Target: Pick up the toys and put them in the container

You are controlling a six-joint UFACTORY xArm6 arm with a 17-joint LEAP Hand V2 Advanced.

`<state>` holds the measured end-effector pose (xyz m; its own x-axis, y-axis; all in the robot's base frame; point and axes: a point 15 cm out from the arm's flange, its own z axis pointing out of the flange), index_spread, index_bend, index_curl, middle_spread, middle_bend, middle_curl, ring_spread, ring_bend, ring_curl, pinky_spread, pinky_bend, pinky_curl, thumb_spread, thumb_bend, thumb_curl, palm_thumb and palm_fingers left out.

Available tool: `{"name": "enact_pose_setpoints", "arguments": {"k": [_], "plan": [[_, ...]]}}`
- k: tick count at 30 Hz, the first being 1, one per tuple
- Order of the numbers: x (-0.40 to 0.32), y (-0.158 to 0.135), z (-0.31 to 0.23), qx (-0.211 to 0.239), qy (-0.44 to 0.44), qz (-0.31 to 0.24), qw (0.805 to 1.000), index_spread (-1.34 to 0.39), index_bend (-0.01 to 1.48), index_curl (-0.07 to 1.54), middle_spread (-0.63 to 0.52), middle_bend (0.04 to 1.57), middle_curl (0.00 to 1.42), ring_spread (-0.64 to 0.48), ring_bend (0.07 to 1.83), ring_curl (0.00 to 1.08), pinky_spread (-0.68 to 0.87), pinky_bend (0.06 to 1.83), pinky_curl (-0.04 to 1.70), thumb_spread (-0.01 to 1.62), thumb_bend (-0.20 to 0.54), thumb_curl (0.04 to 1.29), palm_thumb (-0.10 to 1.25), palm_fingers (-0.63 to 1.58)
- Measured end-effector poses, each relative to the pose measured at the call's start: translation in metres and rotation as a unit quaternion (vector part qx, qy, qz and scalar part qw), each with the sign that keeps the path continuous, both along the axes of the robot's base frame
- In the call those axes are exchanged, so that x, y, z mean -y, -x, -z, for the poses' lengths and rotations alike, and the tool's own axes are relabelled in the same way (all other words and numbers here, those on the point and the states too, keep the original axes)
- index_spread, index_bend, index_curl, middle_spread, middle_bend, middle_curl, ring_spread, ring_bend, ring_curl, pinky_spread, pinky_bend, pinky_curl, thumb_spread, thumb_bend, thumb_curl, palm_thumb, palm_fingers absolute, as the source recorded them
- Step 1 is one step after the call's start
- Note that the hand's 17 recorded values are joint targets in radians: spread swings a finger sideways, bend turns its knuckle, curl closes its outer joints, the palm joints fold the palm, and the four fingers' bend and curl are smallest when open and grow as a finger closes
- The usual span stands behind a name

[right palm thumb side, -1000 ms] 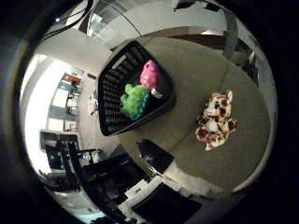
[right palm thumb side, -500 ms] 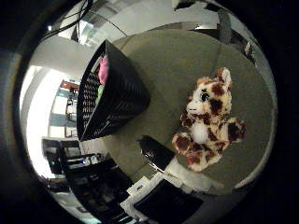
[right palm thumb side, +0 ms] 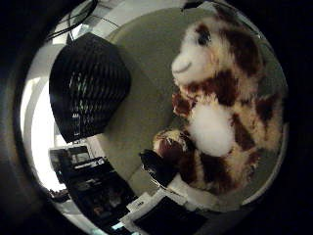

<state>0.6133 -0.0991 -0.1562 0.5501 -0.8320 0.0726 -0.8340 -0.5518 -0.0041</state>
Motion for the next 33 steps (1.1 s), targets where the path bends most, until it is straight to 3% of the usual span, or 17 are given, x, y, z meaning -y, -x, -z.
{"name": "enact_pose_setpoints", "arguments": {"k": [6, 9, 11, 12, 14, 15, 16, 18, 23, 29, 33], "plan": [[-0.013, 0.007, 0.010, -0.014, 0.003, -0.011, 1.000, -0.34, 0.17, 0.30, -0.03, 0.20, 0.33, 0.06, 0.44, 0.25, 0.41, 0.79, -0.01, 1.00, -0.025, 0.28, 0.39, 0.39], [-0.017, 0.014, 0.013, -0.030, 0.008, -0.021, 0.999, -0.35, 0.19, 0.31, -0.08, 0.25, 0.34, -0.05, 0.58, 0.27, 0.34, 0.85, -0.02, 1.00, -0.020, 0.29, 0.41, 0.64], [-0.017, 0.016, 0.014, -0.034, 0.010, -0.023, 0.999, -0.36, 0.18, 0.30, -0.14, 0.36, 0.38, -0.13, 0.68, 0.28, 0.18, 0.93, -0.02, 1.02, -0.003, 0.30, 0.48, 0.89], [-0.017, 0.016, 0.014, -0.033, 0.011, -0.024, 0.999, -0.38, 0.19, 0.32, -0.18, 0.44, 0.42, -0.18, 0.78, 0.33, 0.00, 1.02, 0.02, 1.03, 0.005, 0.31, 0.55, 1.11], [-0.016, 0.015, 0.012, -0.033, 0.012, -0.028, 0.999, -0.41, 0.34, 0.40, -0.21, 0.61, 0.50, -0.23, 0.89, 0.39, -0.22, 1.15, 0.09, 1.04, 0.019, 0.35, 0.68, 1.36], [-0.016, 0.014, 0.011, -0.032, 0.012, -0.030, 0.999, -0.41, 0.38, 0.42, -0.21, 0.65, 0.51, -0.23, 0.90, 0.39, -0.23, 1.15, 0.09, 1.03, 0.018, 0.35, 0.69, 1.39], [-0.015, 0.014, 0.010, -0.031, 0.013, -0.030, 0.999, -0.41, 0.54, 0.49, -0.20, 0.80, 0.57, -0.23, 0.98, 0.44, -0.27, 1.21, 0.14, 1.02, 0.024, 0.37, 0.76, 1.46], [-0.008, 0.014, 0.009, -0.029, 0.013, -0.025, 0.999, -0.37, 0.78, 0.61, -0.19, 0.98, 0.63, -0.22, 1.12, 0.50, -0.25, 1.34, 0.23, 1.01, 0.015, 0.40, 0.86, 1.40], [0.024, 0.003, -0.017, -0.013, 0.012, -0.003, 1.000, -0.30, 1.03, 0.75, -0.16, 1.22, 0.72, -0.22, 1.32, 0.61, -0.20, 1.54, 0.36, 0.98, 0.011, 0.47, 1.03, 1.21], [0.073, -0.024, -0.097, 0.036, 0.025, 0.022, 0.999, -0.25, 1.11, 0.79, -0.13, 1.33, 0.74, -0.22, 1.38, 0.67, -0.17, 1.60, 0.46, 0.95, -0.010, 0.56, 1.11, 1.13], [0.079, -0.018, -0.135, 0.037, 0.028, 0.021, 0.999, -0.24, 1.12, 0.80, -0.13, 1.36, 0.73, -0.22, 1.38, 0.70, -0.15, 1.60, 0.51, 0.93, -0.013, 0.62, 1.12, 1.12]]}}
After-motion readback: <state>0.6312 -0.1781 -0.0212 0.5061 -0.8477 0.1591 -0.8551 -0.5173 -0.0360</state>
